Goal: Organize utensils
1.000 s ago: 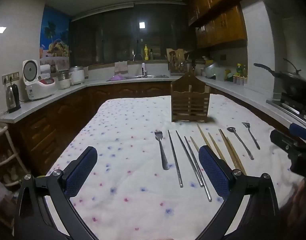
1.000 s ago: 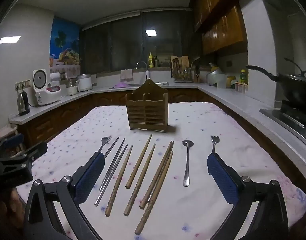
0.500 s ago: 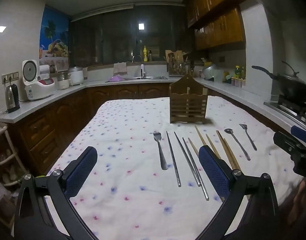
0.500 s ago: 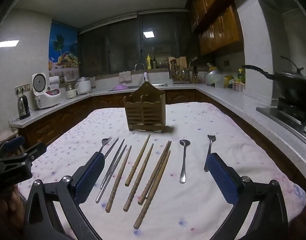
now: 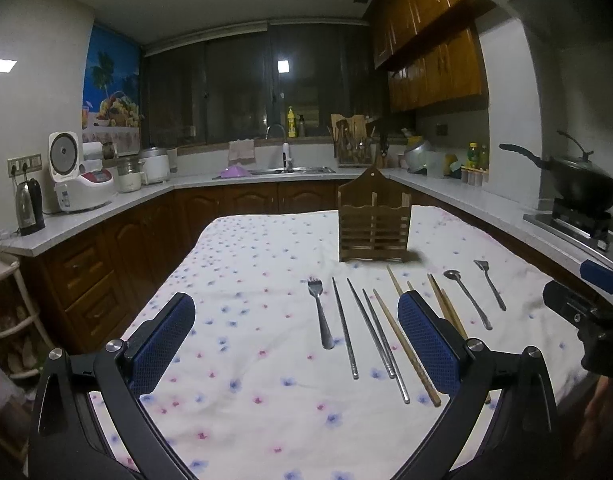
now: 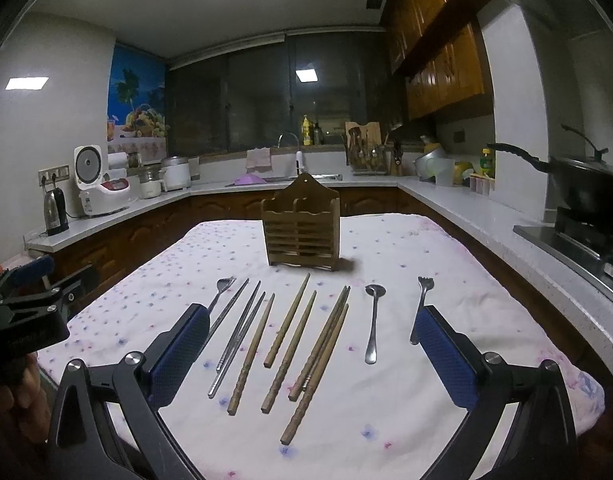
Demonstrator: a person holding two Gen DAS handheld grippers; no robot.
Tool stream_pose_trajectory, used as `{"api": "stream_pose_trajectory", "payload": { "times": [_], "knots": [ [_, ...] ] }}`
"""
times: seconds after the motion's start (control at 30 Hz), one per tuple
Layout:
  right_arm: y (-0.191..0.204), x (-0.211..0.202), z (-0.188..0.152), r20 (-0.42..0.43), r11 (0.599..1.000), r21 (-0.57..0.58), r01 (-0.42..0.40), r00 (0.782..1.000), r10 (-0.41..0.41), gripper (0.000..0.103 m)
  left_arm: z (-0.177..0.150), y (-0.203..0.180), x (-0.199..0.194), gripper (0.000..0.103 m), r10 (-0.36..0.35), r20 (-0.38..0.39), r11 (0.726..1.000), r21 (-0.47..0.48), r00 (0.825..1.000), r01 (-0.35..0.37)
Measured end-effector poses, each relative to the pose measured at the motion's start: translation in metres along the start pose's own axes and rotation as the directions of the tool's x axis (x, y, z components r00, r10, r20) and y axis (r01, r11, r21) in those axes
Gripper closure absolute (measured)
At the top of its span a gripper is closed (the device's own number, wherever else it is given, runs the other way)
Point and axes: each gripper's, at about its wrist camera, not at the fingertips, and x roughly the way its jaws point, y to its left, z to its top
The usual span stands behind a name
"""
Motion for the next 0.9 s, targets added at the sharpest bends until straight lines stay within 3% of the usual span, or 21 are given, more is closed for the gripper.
{"api": "stream_pose_trajectory", "payload": {
  "times": [0.9],
  "knots": [
    [0.0015,-0.0067,0.0059,0.014,1.0,0.0,-0.003,1.0,0.003,0.0,0.0051,-0.0023,0.0009,0.0,0.007,-0.007,1.0,-0.015,1.0,-0.007]
  ]
}}
